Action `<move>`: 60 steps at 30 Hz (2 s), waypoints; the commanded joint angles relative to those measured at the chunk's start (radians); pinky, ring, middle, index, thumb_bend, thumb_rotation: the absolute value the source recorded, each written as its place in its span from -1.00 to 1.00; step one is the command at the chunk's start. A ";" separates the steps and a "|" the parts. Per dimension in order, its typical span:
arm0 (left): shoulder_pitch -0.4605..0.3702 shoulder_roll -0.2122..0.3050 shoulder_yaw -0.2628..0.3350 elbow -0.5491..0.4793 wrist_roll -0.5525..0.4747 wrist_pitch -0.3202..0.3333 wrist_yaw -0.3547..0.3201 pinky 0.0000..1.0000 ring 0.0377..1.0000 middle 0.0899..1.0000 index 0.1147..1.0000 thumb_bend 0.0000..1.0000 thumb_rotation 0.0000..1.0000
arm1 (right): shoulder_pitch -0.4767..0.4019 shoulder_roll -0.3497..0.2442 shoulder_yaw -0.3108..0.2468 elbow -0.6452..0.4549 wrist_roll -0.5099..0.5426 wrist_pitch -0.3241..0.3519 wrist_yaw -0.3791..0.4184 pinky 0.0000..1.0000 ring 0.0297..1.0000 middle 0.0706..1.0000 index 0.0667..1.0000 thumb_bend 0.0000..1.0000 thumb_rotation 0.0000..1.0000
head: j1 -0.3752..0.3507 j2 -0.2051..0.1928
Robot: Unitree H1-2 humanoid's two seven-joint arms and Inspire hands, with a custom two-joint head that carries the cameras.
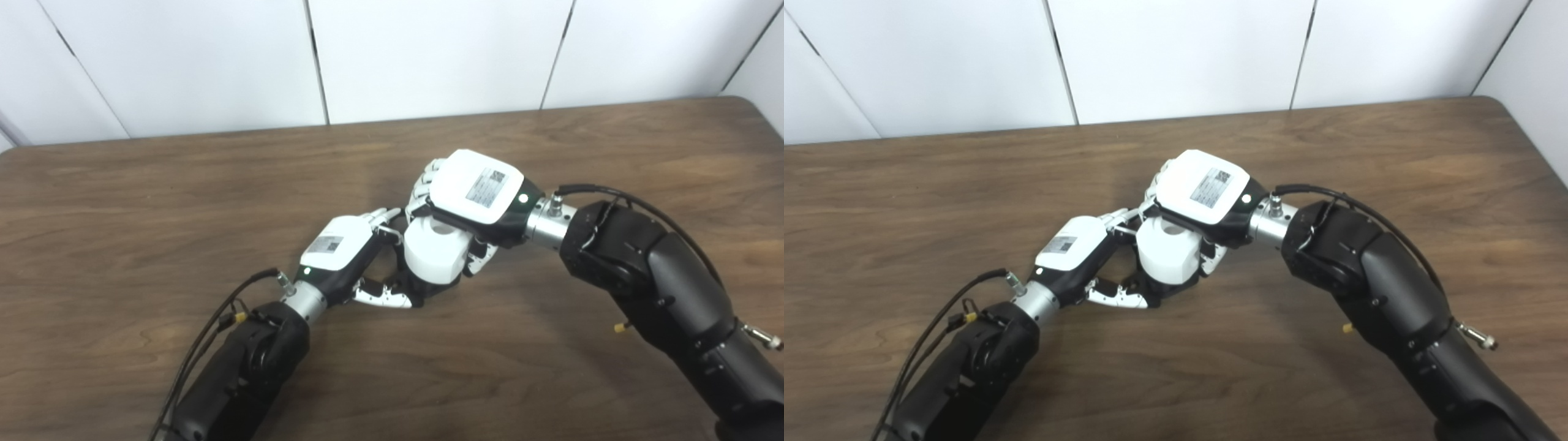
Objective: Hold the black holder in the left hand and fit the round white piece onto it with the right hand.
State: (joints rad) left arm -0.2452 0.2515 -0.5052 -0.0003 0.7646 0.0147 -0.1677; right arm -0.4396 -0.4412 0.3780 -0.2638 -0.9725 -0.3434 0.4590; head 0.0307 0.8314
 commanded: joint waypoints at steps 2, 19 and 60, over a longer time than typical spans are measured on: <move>0.055 0.031 -0.028 0.029 0.012 0.047 -0.098 0.79 0.89 0.87 -0.16 0.05 -0.87 | -0.010 -0.003 -0.007 0.005 -0.016 -0.006 -0.033 0.52 0.44 0.28 -0.11 0.05 -0.73 | 0.003 0.004; 0.051 0.022 -0.032 0.033 0.006 0.056 -0.098 0.80 0.90 0.86 -0.16 0.05 -0.87 | 0.020 0.052 0.059 0.065 -0.112 0.024 -0.107 0.67 0.46 0.29 -0.11 0.05 -0.73 | 0.006 0.010; 0.051 0.034 -0.033 0.027 0.018 0.060 -0.095 0.72 0.86 0.84 -0.16 0.05 -0.87 | 0.014 -0.064 0.075 -0.002 -0.071 0.021 -0.005 0.53 0.45 0.39 0.43 0.69 -0.59 | -0.002 0.020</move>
State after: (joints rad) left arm -0.2446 0.2585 -0.5113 -0.0132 0.7660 0.0285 -0.1726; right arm -0.4360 -0.4952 0.4601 -0.2562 -1.0036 -0.3497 0.3990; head 0.0261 0.8514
